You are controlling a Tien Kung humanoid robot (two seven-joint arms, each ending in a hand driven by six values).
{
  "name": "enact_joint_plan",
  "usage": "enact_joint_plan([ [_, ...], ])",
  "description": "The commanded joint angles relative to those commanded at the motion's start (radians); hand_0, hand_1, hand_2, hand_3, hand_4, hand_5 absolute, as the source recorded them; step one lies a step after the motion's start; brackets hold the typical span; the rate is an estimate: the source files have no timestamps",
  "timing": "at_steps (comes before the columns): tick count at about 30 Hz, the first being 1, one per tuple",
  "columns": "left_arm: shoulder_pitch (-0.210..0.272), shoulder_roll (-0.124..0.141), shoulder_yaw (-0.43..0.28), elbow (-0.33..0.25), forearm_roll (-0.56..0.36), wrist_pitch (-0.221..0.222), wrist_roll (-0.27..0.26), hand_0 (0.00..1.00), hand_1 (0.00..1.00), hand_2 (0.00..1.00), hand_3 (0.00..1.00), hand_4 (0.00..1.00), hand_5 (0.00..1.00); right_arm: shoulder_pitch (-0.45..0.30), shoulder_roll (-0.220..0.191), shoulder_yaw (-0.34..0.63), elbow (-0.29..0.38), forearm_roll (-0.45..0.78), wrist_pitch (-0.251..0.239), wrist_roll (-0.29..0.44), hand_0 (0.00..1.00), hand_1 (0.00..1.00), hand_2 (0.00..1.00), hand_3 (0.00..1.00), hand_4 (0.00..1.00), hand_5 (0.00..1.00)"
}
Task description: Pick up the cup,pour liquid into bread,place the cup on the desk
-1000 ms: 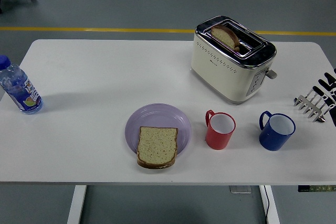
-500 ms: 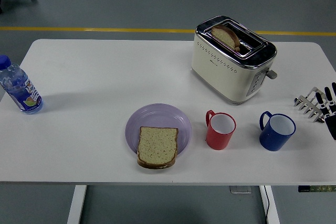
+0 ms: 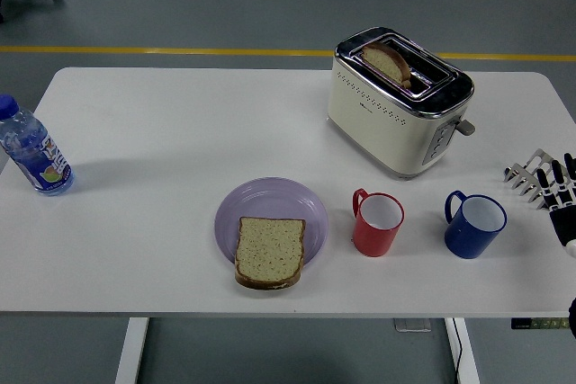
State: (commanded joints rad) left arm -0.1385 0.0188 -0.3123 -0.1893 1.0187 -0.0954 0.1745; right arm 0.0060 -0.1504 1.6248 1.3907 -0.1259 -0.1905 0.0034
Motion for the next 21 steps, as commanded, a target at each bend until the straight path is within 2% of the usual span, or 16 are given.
enact_joint_plan([
  [21, -0.013, 0.003, -0.011, 0.000, 0.009, 0.006, 0.004, 0.667, 0.735, 0.735, 0.627, 0.393, 0.998, 0.009, 0.008, 0.016, -0.016, -0.003, -0.001, -0.007, 0.585, 0.535, 0.609, 0.583, 0.657, 0.035],
])
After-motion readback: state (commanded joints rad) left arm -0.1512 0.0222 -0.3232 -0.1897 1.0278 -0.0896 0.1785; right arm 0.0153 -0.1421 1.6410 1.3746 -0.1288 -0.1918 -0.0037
